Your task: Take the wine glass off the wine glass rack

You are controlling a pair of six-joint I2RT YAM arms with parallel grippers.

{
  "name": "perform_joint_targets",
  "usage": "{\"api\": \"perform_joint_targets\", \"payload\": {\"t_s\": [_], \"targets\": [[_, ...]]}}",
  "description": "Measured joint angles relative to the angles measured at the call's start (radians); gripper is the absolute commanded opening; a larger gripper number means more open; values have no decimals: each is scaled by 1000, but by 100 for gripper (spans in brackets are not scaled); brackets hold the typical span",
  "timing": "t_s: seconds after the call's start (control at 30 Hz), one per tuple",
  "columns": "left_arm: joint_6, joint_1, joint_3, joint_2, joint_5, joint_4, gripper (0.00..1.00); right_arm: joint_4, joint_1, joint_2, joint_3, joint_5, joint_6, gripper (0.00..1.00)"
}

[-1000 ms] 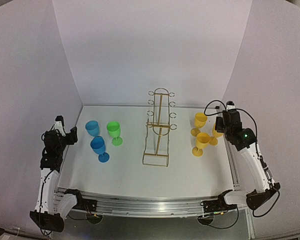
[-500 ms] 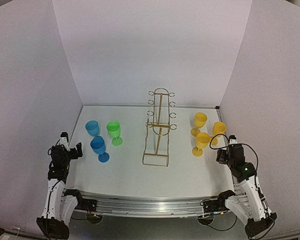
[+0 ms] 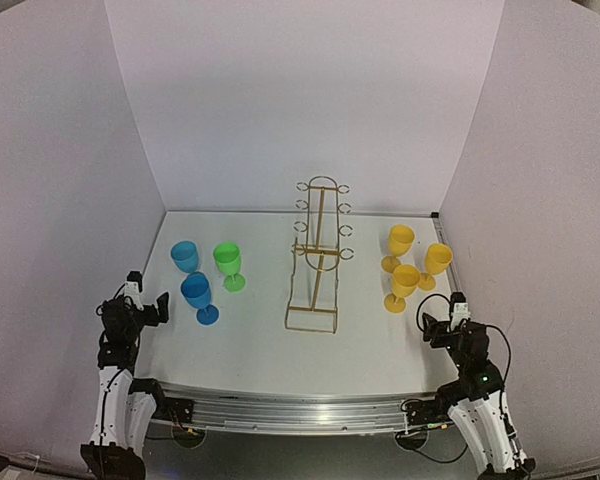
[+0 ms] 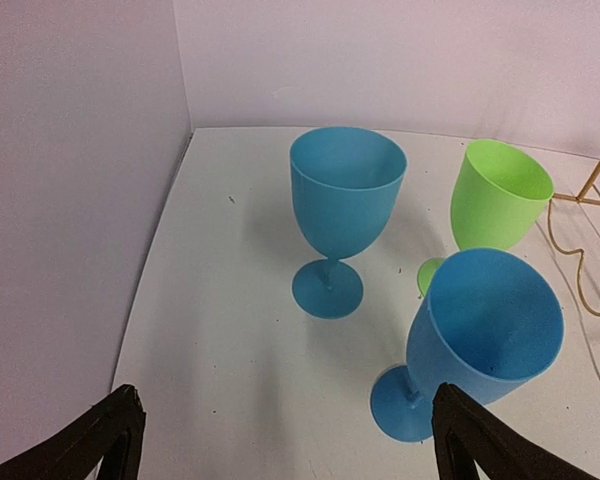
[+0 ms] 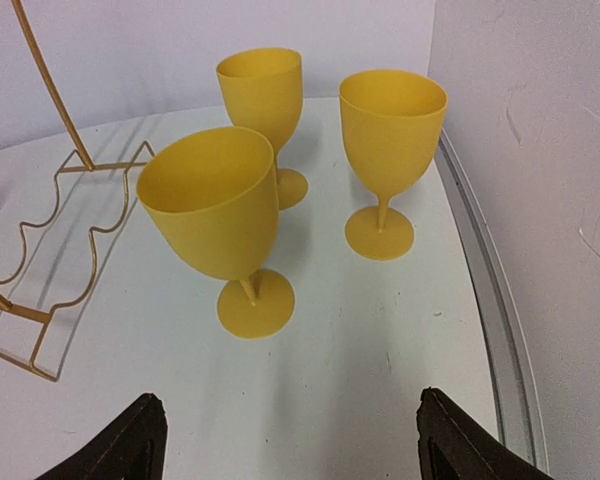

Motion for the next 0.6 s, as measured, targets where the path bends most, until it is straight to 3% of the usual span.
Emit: {"api": "perform_joint_targets", "payload": {"t_s": [0.27,0.6], "targets": [[23,6,-121,-140,134,47,100,77,0,-40,-53,19,16,81],[-40,7,-138,-199,107,41,100,86,0,-83,-125,65,60,81]]}}
